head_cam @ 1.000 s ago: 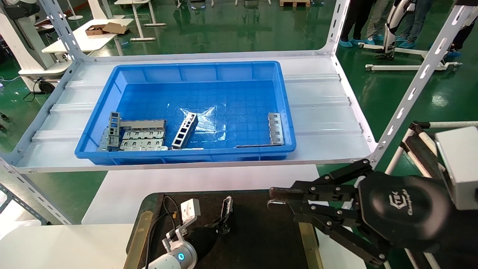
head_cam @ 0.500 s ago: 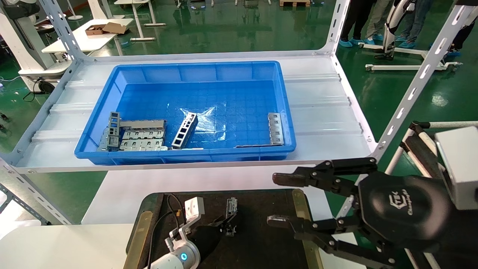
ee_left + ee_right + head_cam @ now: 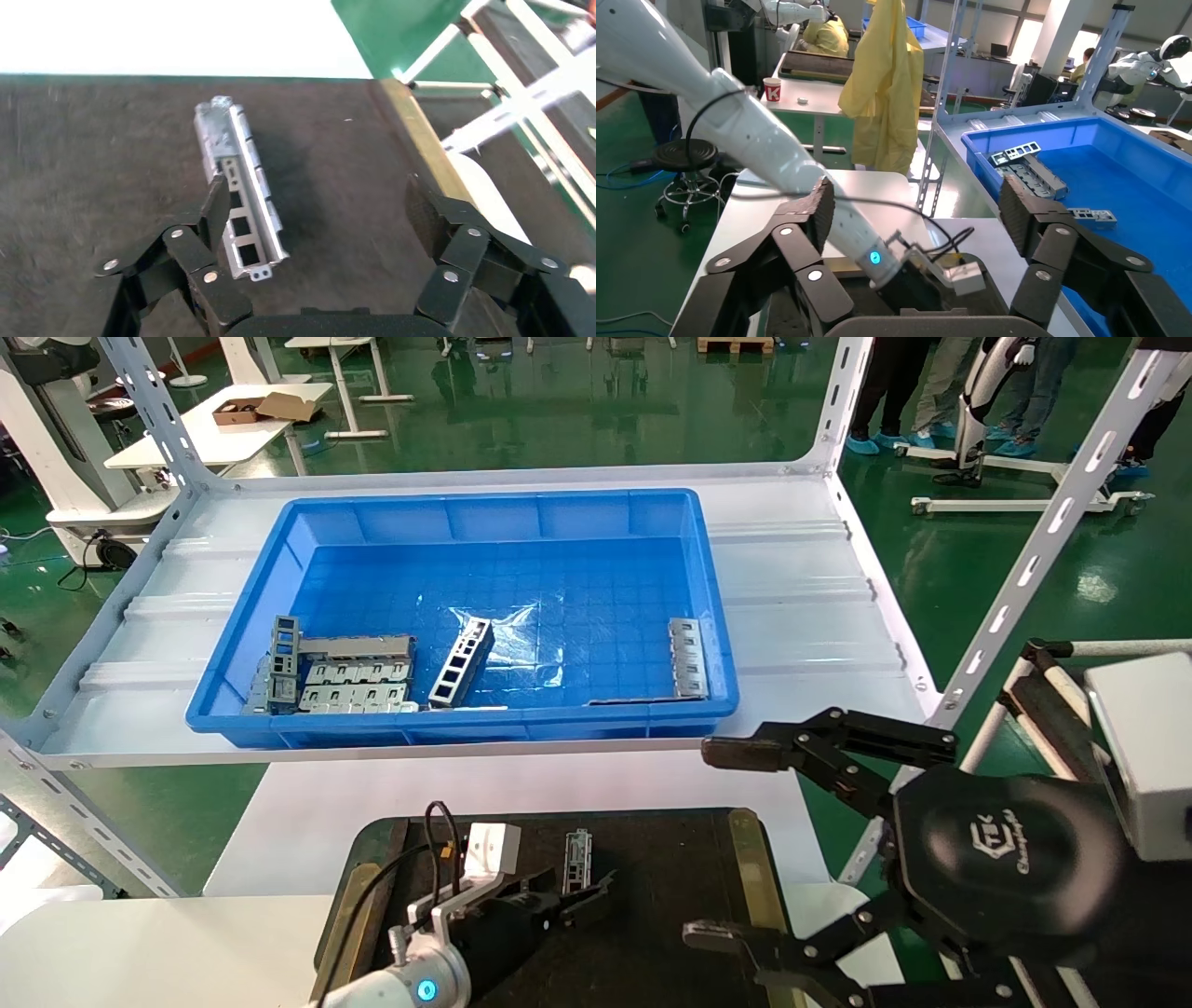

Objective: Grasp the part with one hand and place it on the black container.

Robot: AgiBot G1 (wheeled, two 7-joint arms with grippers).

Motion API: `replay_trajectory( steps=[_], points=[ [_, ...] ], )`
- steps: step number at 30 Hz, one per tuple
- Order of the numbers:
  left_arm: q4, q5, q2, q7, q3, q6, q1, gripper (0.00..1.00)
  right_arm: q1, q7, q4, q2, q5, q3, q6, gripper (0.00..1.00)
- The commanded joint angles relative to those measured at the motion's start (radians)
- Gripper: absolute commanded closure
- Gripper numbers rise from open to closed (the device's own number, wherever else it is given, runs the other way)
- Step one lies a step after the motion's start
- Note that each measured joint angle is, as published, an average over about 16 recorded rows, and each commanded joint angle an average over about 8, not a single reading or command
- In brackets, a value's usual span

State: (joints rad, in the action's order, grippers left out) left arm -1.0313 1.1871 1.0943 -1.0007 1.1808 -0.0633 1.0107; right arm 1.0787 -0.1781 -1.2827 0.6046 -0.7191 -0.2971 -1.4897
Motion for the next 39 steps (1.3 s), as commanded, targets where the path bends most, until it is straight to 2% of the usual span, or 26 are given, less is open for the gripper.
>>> replay_trajectory(
  steps=[1, 12, 19, 31, 39],
  points=[
    [-0.053, 0.017, -0.041, 0.017, 0.006, -0.027, 0.006, 0.0, 0.0, 0.0, 0.0, 0.0, 0.0, 0.0, 0.0, 0.0],
    [-0.273, -0.011, -0.25, 0.11, -0.057, -0.216, 0.011, 0.0, 0.0, 0.0, 0.0, 0.0, 0.001, -0.001, 0.0, 0.0],
    [-0.308, -0.098, -0.342, 0.253, -0.147, -0.385, 0.011, 0.0, 0.0, 0.001, 0.0, 0.0, 0.001, -0.001, 0.0, 0.0],
    [-0.287, -0.271, -0.429, 0.532, -0.306, -0.604, -0.021, 0.0, 0.0, 0.001, 0.0, -0.001, 0.001, -0.002, 0.001, 0.0],
    [-0.25, -0.305, -0.435, 0.627, -0.348, -0.662, -0.02, 0.0, 0.001, 0.001, 0.0, -0.001, 0.002, -0.002, 0.001, 0.0]
  ],
)
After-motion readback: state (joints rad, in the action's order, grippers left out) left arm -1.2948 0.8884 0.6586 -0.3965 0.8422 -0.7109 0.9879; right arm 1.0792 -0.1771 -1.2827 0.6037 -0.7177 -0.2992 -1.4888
